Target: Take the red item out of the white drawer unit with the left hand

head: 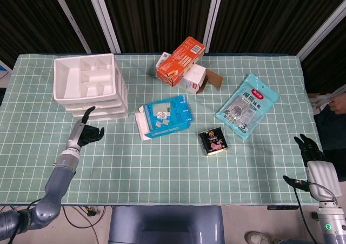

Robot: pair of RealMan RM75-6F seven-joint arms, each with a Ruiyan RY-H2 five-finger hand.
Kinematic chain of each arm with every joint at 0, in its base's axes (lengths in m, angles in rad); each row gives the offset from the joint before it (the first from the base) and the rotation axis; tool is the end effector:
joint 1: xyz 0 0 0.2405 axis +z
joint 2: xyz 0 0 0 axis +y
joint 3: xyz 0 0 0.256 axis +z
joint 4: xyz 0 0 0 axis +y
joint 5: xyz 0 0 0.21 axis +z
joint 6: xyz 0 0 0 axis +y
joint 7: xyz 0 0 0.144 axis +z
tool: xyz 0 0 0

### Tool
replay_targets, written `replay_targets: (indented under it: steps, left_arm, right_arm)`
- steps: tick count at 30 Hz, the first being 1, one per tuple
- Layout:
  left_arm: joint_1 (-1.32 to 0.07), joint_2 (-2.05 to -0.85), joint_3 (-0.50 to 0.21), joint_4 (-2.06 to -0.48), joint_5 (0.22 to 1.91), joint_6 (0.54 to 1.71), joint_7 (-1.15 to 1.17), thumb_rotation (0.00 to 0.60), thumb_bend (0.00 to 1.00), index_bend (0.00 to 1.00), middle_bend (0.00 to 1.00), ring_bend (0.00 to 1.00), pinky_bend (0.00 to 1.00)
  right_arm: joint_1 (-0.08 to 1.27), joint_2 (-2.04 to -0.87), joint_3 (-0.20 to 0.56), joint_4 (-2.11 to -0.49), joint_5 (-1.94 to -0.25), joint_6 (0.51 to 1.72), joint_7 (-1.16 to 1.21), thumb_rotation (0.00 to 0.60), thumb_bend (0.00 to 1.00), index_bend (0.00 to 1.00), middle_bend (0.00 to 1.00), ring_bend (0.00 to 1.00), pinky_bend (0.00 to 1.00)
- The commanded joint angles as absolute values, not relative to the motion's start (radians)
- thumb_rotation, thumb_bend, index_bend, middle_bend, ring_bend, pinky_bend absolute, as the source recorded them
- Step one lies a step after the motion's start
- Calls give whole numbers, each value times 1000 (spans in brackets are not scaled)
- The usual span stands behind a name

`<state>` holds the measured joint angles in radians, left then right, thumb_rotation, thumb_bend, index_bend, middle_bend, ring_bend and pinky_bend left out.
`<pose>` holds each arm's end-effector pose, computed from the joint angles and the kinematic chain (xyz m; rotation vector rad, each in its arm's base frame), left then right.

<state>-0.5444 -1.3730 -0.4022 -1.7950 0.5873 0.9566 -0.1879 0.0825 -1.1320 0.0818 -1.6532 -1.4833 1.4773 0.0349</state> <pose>-0.1901 0.3259 0.0444 -0.8895 -1.9798 -1.2186 -0.3019 -0.1861 0.1555 1.3293 -0.9636 0.9835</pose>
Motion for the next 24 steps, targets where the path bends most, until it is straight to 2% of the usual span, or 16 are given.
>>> replay_targets:
  steps: [1,24]
  left_arm:
    - [-547,-1380,-406,-1789,576,955,-196,600,455,0,945,945,1000]
    - [-576,-1419,-443,-1736,506,899,-267,600,452,0,947,946,1000]
  right_arm:
    - [82,-1132,82,-1654,-1482,1477,36,600,37,0,0,0,223]
    - [82,-1128,83,-1660,-1474,1470,46,600,37,0,0,0,223]
